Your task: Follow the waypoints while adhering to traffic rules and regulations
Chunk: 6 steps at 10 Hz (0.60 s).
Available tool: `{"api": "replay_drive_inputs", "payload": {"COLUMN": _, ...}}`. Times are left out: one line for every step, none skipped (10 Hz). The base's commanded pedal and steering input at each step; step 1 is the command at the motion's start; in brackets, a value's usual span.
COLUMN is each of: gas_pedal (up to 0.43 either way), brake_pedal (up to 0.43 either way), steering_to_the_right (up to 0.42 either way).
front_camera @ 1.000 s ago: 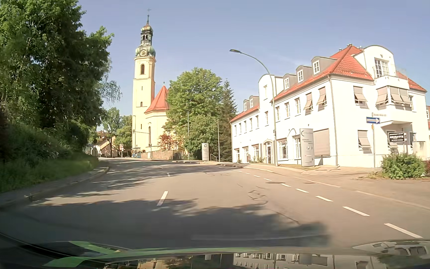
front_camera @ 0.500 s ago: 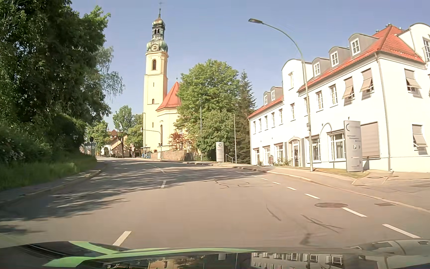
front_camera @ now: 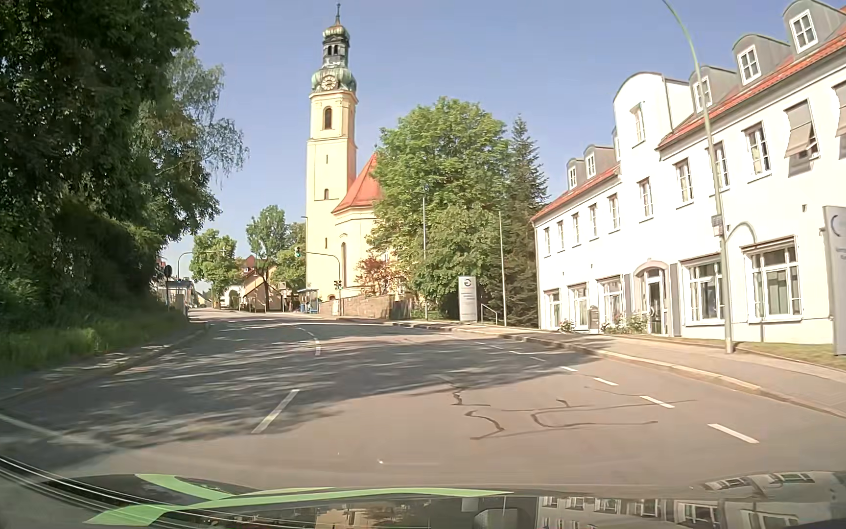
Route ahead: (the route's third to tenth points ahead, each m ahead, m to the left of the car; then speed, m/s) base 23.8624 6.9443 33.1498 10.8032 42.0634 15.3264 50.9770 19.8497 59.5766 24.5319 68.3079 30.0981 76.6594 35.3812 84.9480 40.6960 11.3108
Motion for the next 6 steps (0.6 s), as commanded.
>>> {"api": "replay_drive_inputs", "payload": {"gas_pedal": 0.118, "brake_pedal": 0.0, "steering_to_the_right": -0.056}}
{"api": "replay_drive_inputs", "payload": {"gas_pedal": 0.13, "brake_pedal": 0.0, "steering_to_the_right": -0.056}}
{"api": "replay_drive_inputs", "payload": {"gas_pedal": 0.13, "brake_pedal": 0.0, "steering_to_the_right": -0.056}}
{"api": "replay_drive_inputs", "payload": {"gas_pedal": 0.13, "brake_pedal": 0.0, "steering_to_the_right": -0.056}}
{"api": "replay_drive_inputs", "payload": {"gas_pedal": 0.13, "brake_pedal": 0.0, "steering_to_the_right": -0.056}}
{"api": "replay_drive_inputs", "payload": {"gas_pedal": 0.13, "brake_pedal": 0.0, "steering_to_the_right": -0.057}}
